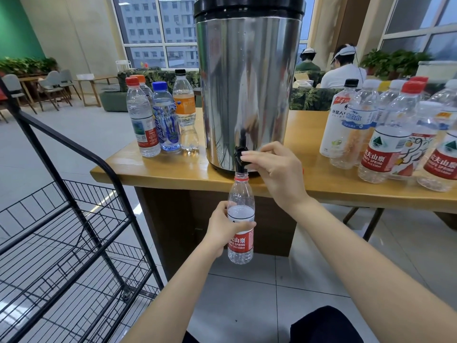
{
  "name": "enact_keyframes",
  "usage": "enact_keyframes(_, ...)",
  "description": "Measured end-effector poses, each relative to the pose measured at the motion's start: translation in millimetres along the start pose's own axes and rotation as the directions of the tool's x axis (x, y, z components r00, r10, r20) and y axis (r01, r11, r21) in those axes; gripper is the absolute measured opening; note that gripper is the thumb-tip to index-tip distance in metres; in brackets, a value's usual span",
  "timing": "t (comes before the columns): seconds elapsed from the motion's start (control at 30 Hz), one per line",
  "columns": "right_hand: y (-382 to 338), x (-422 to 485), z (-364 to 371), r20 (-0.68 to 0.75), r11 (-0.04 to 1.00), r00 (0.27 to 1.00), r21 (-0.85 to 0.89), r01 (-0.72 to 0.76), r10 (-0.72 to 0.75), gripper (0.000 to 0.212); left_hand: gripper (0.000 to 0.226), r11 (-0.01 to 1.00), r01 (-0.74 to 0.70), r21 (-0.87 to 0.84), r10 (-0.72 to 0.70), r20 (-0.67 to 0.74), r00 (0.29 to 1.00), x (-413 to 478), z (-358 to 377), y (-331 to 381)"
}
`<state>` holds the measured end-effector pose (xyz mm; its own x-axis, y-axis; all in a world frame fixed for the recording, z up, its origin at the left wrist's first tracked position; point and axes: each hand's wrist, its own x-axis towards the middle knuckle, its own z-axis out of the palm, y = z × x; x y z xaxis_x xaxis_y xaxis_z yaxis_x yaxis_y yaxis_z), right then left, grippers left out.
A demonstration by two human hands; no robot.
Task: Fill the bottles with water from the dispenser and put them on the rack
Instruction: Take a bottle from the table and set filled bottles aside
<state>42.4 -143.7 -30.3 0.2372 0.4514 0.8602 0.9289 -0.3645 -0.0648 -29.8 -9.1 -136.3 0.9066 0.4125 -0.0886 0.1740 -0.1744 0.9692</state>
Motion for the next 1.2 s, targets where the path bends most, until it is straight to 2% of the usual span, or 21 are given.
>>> enact_keyframes(0.13, 15.7, 1.8, -1.7, 0.065, 0.994, 0.995, 0.075, -0.074, 0.069, 0.025, 0.066, 1.0, 0.012, -0.016, -0.012, 0.002, 1.0, -1.4, -0.5, -0.6)
enact_keyframes(0.27, 28.4, 5.0, -4.9, 0.06, 0.977, 0.985, 0.137, -0.166, 0.16, 0.021, 0.067, 1.0, 0.012, -0.01, -0.012, 0.003, 1.0, -2.0, -1.2, 0.6)
enact_keyframes(0.37, 25.7, 7.5, -7.4, 0.074, 0.986, 0.987, 0.07, -0.151, 0.146, 0.022, 0.067, 1.0, 0.01, 0.001, -0.01, -0.011, 1.0, -1.1, -1.4, 0.1)
enact_keyframes(0.5, 15.5, 7.8, -6.7, 0.046, 0.99, 0.989, -0.013, -0.143, 0.144, 0.038, 0.067, 1.0, 0.012, 0.017, -0.011, -0.034, 0.999, 0.8, 0.6, -0.8)
enact_keyframes(0.73, 4.1, 2.6, -3.7, 0.013, 0.961, 0.964, 0.078, -0.266, 0.265, 0.037, 0.068, 1.0, 0.014, 0.027, -0.011, -0.1, 0.995, 3.6, 7.2, 0.3)
enact_keyframes(0.93, 1.1, 2.0, -4.3, 0.017, 0.955, 0.959, 0.089, -0.282, 0.282, 0.04, 0.069, 0.999, 0.02, 0.029, -0.016, -0.108, 0.994, 4.7, 9.9, 3.8)
enact_keyframes(1.2, 0.8, 1.2, -3.8, 0.009, 0.954, 0.959, 0.099, -0.282, 0.282, 0.031, 0.068, 0.999, 0.031, 0.013, -0.03, -0.102, 0.994, 4.0, 13.8, 5.3)
